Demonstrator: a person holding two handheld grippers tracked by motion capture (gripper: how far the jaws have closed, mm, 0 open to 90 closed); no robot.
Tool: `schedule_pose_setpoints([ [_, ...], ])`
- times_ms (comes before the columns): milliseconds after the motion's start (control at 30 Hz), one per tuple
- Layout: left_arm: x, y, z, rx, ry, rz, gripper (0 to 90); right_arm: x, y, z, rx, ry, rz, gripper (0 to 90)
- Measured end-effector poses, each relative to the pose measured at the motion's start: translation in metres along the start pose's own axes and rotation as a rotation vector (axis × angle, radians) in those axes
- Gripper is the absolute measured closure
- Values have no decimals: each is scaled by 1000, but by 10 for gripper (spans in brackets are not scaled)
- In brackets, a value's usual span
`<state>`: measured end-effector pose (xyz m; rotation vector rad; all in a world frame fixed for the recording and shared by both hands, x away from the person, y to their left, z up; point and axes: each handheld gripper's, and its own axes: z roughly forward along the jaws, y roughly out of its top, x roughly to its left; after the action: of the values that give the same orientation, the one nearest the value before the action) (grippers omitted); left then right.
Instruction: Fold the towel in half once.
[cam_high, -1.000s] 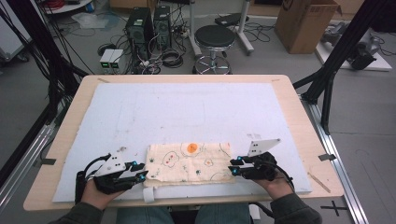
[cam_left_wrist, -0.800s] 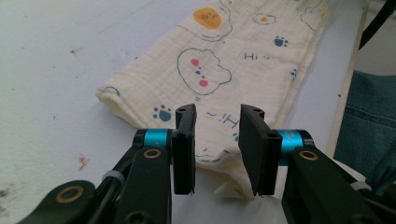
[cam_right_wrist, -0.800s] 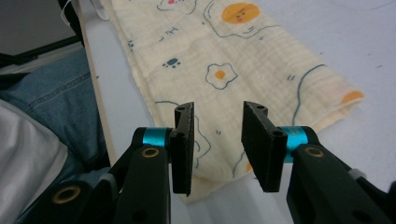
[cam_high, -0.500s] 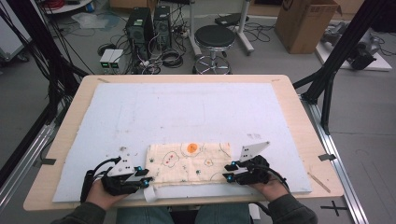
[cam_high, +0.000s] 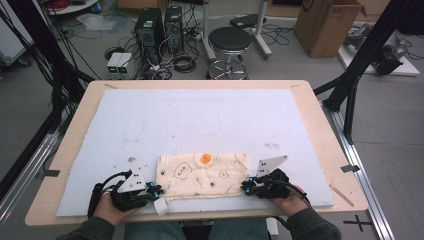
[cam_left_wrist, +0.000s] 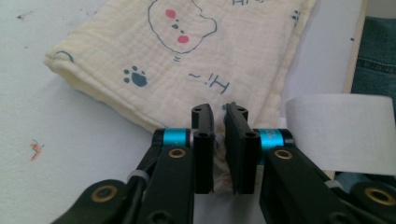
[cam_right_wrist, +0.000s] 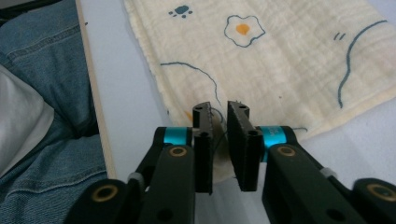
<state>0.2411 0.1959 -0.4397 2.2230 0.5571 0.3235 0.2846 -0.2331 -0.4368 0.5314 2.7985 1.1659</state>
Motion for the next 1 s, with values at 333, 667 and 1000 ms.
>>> schedule_pose_setpoints([
  [333, -1, 2, -10, -63, 13, -16, 850, 2, 1, -9, -53, 12, 20, 839],
  [667, -5, 1, -12, -53, -3, -3, 851, 8, -1, -12, -59, 25, 17, 834],
  [1000, 0, 0, -20, -86, -44, -61, 641, 8, -4, -13, -56, 47, 39, 670],
])
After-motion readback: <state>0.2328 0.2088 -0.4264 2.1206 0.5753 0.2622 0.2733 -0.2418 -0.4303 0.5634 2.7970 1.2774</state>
